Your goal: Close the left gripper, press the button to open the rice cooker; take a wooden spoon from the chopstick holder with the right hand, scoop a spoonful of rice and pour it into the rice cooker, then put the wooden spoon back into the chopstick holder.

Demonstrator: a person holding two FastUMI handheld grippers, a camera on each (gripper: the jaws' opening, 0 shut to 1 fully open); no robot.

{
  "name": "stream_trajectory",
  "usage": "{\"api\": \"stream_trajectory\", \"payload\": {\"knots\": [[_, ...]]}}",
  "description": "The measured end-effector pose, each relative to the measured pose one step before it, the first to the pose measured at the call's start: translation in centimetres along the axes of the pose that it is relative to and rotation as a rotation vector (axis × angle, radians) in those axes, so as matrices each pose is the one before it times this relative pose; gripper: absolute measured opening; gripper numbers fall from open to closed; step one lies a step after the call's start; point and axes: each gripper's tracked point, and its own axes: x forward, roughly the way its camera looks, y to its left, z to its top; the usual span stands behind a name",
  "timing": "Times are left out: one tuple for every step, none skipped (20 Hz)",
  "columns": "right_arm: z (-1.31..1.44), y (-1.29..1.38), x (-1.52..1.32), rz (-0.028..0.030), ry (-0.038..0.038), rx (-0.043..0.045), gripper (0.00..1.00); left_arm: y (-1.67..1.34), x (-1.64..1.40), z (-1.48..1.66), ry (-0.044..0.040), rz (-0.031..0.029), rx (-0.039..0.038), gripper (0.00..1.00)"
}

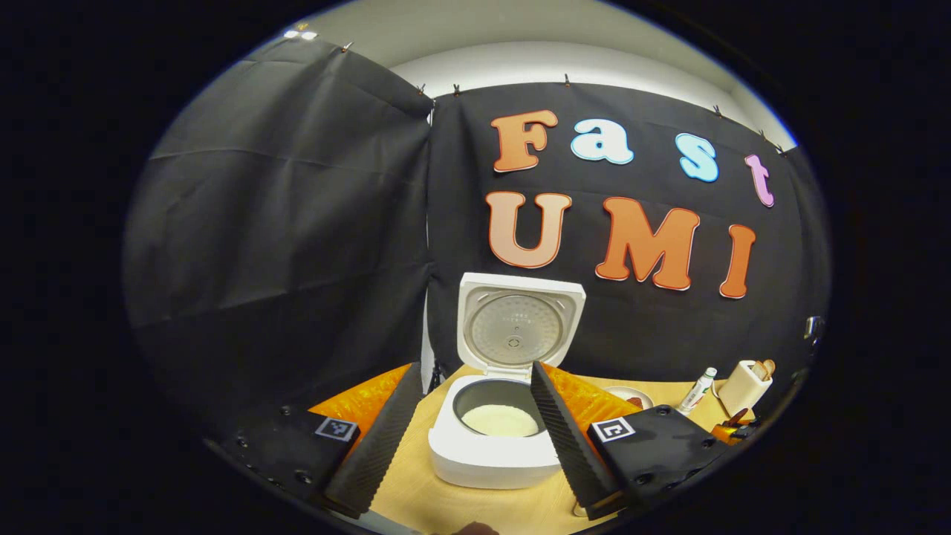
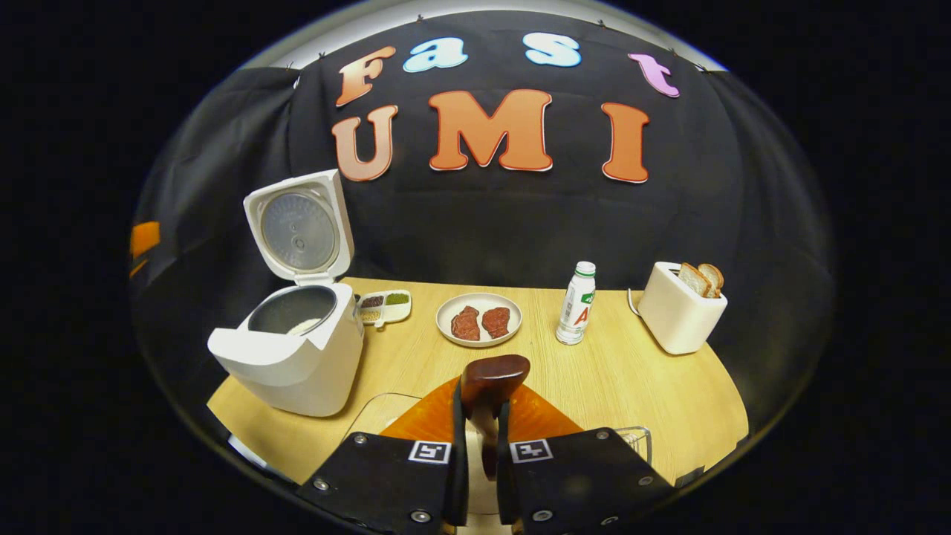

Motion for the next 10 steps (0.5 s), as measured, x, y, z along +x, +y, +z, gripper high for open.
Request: {"api": "stream_trajectory", "payload": {"knots": [[-0.51,0.057,0.338,-0.00828,0.00583,-0.01829,0.15,0.28,-0.212,0.065,-0.00094,0.01012,-0.00362,0.98],[-0.642,0.232,0.338,-0.0022,0.00696,-0.01087,0.15,0.314,-0.184,-0.047,-0.00159,0.00969,-0.00223,0.99],[-0.514,0.164,0.371,-0.0057,0.00374,-0.01385,0.15,0.218,-0.125,0.022,0.00007,0.00821,-0.00029,0.99],[-0.585,0.178,0.356,-0.00139,0.00663,-0.01291,0.15,0.197,-0.166,-0.046,-0.00034,0.00604,0.00026,0.98],[-0.486,0.202,0.242,-0.00216,0.00735,-0.01488,0.15,0.125,-0.087,-0.02,-0.00025,0.00462,0.00101,0.98],[-0.656,0.163,0.271,0.00139,0.01001,-0.01098,0.15,0.074,-0.032,-0.001,-0.00033,0.00438,0.00269,0.98],[-0.677,0.183,0.356,-0.00106,0.01211,-0.01005,0.15,0.006,-0.028,-0.028,-0.00028,0.00392,0.00354,0.98],[-0.703,0.106,0.235,0.00104,0.01136,-0.00571,0.15,0.212,0.011,0.031,-0.00103,0.00442,0.00313,0.98],[-0.441,0.234,0.139,0.00177,0.00627,-0.00042,0.15,0.155,0.007,0.055,0.00067,0.00426,0.0009,0.98],[0.154,0.145,0.041,-0.00243,-0.00865,-0.00325,0.15,0.2,-0.021,-0.142,0.00295,0.00456,-0.0001,0.98]]}}
